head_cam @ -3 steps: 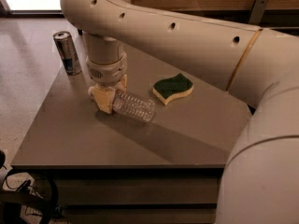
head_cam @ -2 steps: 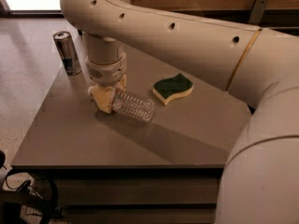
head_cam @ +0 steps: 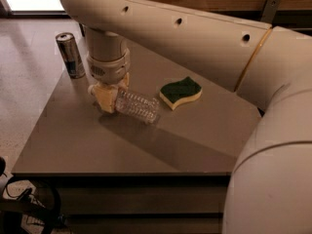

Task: Place water bottle upright

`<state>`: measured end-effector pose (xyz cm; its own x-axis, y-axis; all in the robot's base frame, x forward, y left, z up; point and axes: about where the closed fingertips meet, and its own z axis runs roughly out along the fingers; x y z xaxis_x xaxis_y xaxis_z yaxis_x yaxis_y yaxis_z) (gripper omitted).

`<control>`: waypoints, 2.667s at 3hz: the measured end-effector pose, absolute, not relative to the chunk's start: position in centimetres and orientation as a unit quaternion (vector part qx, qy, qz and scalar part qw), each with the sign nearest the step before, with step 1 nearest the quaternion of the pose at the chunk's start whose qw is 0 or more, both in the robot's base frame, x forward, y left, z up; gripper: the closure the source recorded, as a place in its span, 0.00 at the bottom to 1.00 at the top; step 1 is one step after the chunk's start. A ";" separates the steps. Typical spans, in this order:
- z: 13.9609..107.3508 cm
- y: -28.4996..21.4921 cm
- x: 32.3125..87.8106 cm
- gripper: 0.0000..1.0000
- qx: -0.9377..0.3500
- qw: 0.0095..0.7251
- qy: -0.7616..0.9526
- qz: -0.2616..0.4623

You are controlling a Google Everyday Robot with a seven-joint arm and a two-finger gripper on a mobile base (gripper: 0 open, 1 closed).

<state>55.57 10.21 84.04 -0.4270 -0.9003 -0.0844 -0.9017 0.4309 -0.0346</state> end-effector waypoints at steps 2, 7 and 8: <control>93.1 10.5 57.0 1.00 -0.567 0.198 0.793 0.101; 98.8 9.4 52.2 1.00 -0.482 0.421 0.690 0.338; 98.5 9.8 52.3 1.00 -0.481 0.427 0.686 0.341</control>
Offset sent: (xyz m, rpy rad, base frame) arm 0.0236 0.0001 0.1325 0.4731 -0.2495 0.1461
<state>52.29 9.84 98.53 -0.1726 -0.3689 -0.9133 -0.9509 0.3043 0.0568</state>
